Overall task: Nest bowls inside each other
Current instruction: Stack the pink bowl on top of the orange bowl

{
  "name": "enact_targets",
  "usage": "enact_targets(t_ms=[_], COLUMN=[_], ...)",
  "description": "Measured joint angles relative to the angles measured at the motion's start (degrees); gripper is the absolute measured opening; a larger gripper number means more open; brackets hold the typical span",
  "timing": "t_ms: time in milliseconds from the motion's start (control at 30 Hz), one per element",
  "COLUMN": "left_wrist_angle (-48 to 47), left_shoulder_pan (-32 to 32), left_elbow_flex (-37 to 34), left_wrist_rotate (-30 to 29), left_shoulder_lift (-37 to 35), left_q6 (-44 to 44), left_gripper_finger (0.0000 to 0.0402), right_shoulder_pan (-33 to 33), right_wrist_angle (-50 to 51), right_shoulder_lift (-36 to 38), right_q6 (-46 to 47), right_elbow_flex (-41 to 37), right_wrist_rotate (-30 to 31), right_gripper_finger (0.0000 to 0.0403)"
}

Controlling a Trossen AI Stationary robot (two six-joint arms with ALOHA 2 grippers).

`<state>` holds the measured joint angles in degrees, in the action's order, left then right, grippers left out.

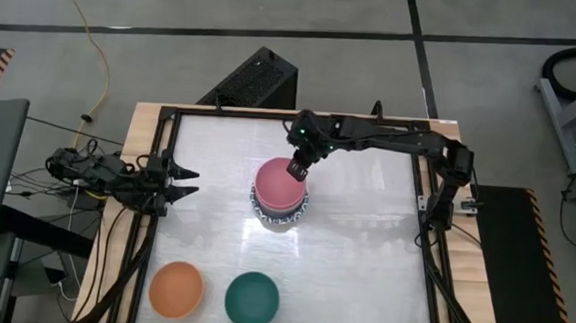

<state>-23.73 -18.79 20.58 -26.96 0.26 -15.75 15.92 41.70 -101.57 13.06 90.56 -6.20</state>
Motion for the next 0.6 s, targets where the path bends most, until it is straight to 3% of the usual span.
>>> enact_targets(t_ms=[600], left_wrist_angle=[-1.4], left_shoulder_pan=[0.0], left_elbow_flex=[0.0], left_wrist_rotate=[1.7], left_shoulder_lift=[0.0], left_q6=[-3.1], left_gripper_finger=[0.0195], right_shoulder_pan=[-0.1], right_wrist_angle=[1.2], right_shoulder_lift=[-2.4], right_q6=[1.4], right_elbow_flex=[0.0], right_wrist_rotate=[0.3], right_gripper_finger=[0.0023])
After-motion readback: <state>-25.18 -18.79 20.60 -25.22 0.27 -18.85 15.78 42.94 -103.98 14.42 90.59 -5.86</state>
